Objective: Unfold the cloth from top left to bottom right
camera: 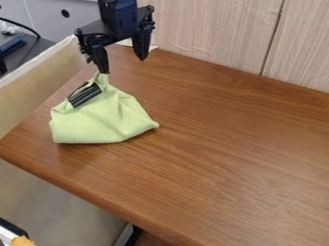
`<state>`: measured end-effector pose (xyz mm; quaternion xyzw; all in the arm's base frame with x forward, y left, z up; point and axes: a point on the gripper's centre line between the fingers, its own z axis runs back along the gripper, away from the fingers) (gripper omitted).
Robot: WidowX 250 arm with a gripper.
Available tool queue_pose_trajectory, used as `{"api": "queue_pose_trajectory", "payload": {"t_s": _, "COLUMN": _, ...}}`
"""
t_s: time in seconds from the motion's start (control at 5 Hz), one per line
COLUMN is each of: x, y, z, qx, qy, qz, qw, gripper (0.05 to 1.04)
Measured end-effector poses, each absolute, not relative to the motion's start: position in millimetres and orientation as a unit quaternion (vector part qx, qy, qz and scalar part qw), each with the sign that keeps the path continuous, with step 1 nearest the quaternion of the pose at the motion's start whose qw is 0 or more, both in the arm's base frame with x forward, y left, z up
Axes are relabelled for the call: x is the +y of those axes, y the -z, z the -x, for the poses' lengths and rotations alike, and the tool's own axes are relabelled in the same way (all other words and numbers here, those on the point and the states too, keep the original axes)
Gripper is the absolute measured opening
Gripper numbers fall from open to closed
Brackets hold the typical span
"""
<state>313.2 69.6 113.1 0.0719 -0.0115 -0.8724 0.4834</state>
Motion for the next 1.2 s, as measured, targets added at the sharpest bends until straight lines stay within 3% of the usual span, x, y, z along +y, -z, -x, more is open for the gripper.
{"api": "queue_pose_trajectory", "payload": {"t_s": 0.6, "x": 97.6, "y": -87.6, "z": -307.4, "qx": 0.016, "qy": 0.855, "qz": -0.028, "qw": 0.517, "gripper": 1.0}}
{"api": "queue_pose_trajectory", "payload": {"t_s": 0.8, "x": 109.9, "y": -78.0, "z": -313.6, "qx": 0.05, "qy": 0.851, "qz": -0.022, "qw": 0.522, "gripper": 1.0}}
{"api": "queue_pose_trajectory", "payload": {"t_s": 1.0, "x": 114.8, "y": -65.5, "z": -319.9, "qx": 0.058, "qy": 0.846, "qz": -0.01, "qw": 0.53, "gripper": 0.949}}
{"api": "queue_pose_trajectory", "payload": {"t_s": 1.2, "x": 123.9, "y": -58.2, "z": -324.8, "qx": 0.08, "qy": 0.84, "qz": -0.013, "qw": 0.537, "gripper": 0.666}}
